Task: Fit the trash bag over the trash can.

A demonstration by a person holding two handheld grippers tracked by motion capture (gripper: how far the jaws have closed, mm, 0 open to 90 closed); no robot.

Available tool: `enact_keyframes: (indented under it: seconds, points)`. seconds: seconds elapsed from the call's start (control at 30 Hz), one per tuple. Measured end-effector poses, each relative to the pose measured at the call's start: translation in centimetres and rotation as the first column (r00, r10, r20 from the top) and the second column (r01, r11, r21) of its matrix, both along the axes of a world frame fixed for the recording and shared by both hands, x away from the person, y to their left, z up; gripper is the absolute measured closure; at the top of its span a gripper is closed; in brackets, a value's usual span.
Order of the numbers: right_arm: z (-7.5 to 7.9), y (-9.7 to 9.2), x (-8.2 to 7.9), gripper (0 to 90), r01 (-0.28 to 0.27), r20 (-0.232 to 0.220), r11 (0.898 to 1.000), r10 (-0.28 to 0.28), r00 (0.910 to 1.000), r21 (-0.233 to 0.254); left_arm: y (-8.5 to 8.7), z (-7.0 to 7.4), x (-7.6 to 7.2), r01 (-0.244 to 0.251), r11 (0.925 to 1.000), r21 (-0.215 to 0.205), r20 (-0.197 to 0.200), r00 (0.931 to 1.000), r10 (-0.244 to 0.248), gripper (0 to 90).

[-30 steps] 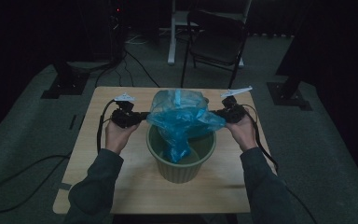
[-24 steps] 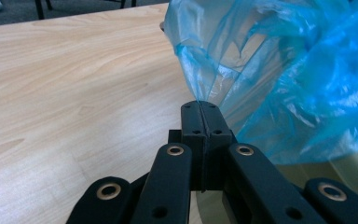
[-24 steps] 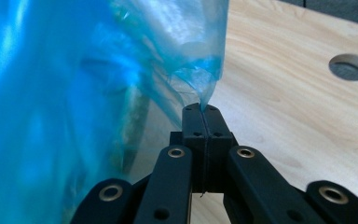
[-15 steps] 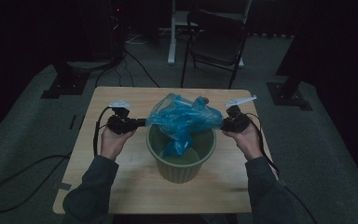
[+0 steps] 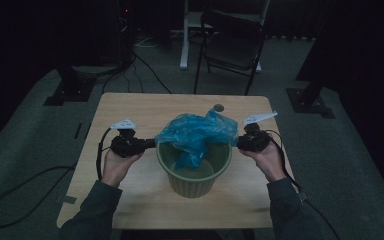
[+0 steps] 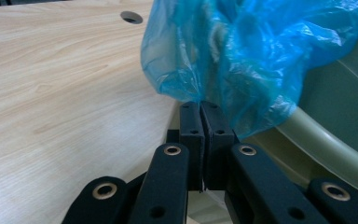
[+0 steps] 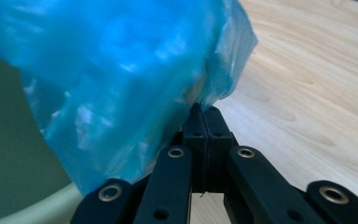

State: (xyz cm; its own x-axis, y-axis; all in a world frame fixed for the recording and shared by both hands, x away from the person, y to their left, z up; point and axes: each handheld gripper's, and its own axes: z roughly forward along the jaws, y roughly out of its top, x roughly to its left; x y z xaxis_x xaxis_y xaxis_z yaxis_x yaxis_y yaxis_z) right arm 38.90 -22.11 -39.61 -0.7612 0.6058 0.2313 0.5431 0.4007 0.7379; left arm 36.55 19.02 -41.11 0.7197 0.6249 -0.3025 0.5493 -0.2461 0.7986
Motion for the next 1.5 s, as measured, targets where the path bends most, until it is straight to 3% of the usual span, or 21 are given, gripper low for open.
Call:
enact_keyframes:
  seconds: [0.2, 0.3, 0.43, 0.63, 0.9, 1.07, 1.33, 1.5]
  points:
    - [-0.6, -0.4, -1.2, 90.0, 0.000, 0.004, 1.000, 0.000, 1.0000, 0.025, -0.2, -0.1, -1.3, 0.014, 0.9999, -0.002, 0.009, 0.9999, -0.014, 88.7]
    - [-1.2, -0.3, -2.0, 90.0, -0.001, 0.003, 0.999, 0.001, 1.0000, 0.039, -0.9, -0.5, -1.9, 0.022, 0.9996, 0.020, 0.010, 0.9997, -0.023, 89.0]
    - [-1.9, 0.2, -2.1, 90.0, 0.008, 0.015, 1.000, -0.008, 0.9999, 0.005, -1.2, -1.0, -1.9, 0.016, 0.9993, 0.035, 0.004, 0.9999, -0.016, 89.6]
    - [-2.1, 0.3, -1.9, 90.0, 0.008, 0.008, 1.000, -0.009, 0.9999, 0.012, -0.9, -1.5, -1.5, 0.008, 0.9994, 0.035, -0.011, 0.9999, -0.007, 89.2]
    - [-1.2, -0.9, -2.3, 76.3, 0.029, 0.035, 0.998, -0.031, 0.9989, 0.055, 1.3, -0.5, -2.4, -0.040, 0.9992, 0.010, 0.030, 0.9988, 0.040, 72.0]
    - [-0.4, -1.8, -2.8, 73.7, 0.038, 0.055, 0.996, -0.042, 0.9976, 0.078, 2.6, 0.5, -3.4, -0.027, 0.9995, -0.015, 0.080, 0.9964, 0.028, 69.8]
    - [0.6, -3.4, -3.5, 71.7, 0.068, 0.088, 0.992, -0.077, 0.9931, 0.103, 3.4, 1.3, -4.0, -0.034, 0.9985, -0.042, 0.103, 0.9939, 0.038, 64.6]
    - [1.1, -4.0, -4.0, 71.9, 0.054, 0.106, 0.992, -0.066, 0.9922, 0.110, 4.0, 1.8, -4.2, -0.055, 0.9972, -0.051, 0.120, 0.9909, 0.061, 62.6]
